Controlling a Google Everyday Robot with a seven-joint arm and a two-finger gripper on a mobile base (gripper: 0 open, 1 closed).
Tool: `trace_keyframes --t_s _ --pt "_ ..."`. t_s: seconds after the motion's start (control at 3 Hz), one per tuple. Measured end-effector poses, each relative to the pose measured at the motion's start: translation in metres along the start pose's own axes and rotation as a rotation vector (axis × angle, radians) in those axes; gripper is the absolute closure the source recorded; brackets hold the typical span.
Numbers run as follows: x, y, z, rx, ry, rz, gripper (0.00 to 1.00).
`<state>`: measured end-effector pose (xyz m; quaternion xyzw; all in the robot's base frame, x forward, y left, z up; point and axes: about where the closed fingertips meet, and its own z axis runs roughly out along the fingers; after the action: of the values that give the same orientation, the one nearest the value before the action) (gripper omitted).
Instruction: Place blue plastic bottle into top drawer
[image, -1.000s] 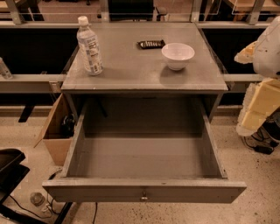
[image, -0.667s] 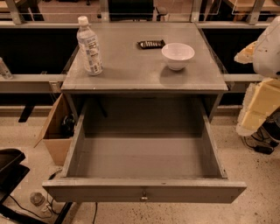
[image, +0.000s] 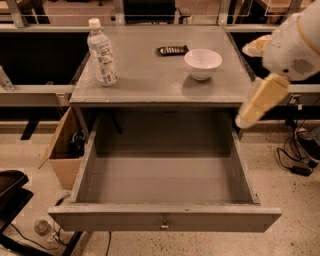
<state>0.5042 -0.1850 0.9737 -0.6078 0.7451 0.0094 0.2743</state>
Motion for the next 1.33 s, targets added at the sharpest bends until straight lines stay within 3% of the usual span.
trace_keyframes --t_s 0.33,0.67,1.0,1.33 --pt "-0.035 -0.048 0.045 0.029 -0.250 0.050 0.00" --pt "-0.060 -0.075 0.076 0.054 -0.484 0.151 0.00" --pt "-0.075 -0.090 0.074 0.092 -0.558 0.194 0.00" --pt "-0.074 -0.090 0.074 0.093 -0.551 0.190 0.00"
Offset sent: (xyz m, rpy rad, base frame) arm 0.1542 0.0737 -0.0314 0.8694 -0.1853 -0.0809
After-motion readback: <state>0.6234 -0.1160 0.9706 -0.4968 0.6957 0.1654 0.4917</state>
